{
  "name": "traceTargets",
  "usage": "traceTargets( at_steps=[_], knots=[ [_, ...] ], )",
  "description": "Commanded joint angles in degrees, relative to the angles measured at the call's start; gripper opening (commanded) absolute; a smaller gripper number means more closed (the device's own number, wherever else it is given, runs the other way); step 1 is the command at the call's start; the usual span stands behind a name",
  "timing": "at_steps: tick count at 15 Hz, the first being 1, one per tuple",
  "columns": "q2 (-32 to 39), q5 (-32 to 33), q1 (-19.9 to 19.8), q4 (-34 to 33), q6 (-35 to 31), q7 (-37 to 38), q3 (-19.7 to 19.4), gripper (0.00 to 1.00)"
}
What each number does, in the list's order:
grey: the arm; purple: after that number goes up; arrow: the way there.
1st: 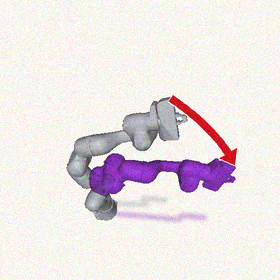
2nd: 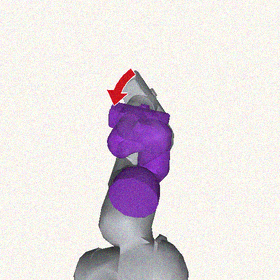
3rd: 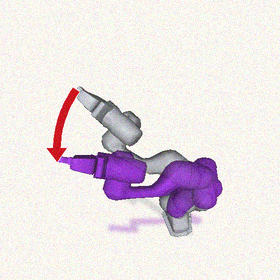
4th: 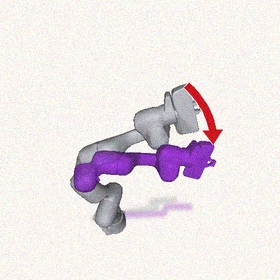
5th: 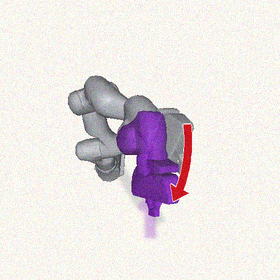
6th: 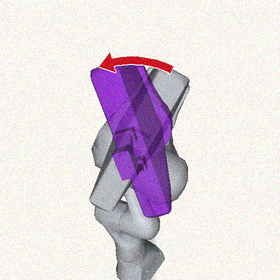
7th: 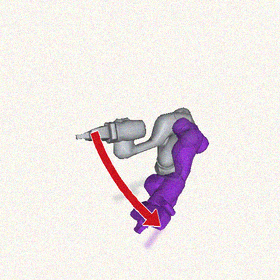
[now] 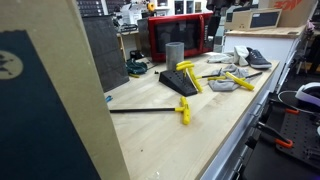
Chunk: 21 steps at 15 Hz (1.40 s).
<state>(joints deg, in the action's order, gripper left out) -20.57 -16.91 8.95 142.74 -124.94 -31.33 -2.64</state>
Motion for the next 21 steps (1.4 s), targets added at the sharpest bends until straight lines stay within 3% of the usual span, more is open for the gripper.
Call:
traceTargets(
  at_steps=[1,3,4,7,12,16,17,21],
  knots=[
    [-2.3,-2.4,0.4,0.8,-0.4,-1.0,-1.1,0.06],
    [-2.3,-2.8,0.6,1.3,-0.1,-1.3,-1.4,0.06],
    [-2.1,-2.9,0.8,1.5,0.8,-1.8,-1.5,0.45],
    [-1.2,-1.3,0.6,2.4,3.5,-4.4,-1.5,0.63],
    [1.6,7.1,-0.8,1.1,11.5,-7.6,-0.7,0.99],
    [6.6,17.5,-1.7,-2.5,17.1,-7.8,0.5,1.0],
    [3.0,14.1,-1.2,1.1,14.1,-6.9,0.0,1.0],
    [4.0,14.4,-1.4,0.8,14.2,-6.9,0.1,1.0]
  ],
)
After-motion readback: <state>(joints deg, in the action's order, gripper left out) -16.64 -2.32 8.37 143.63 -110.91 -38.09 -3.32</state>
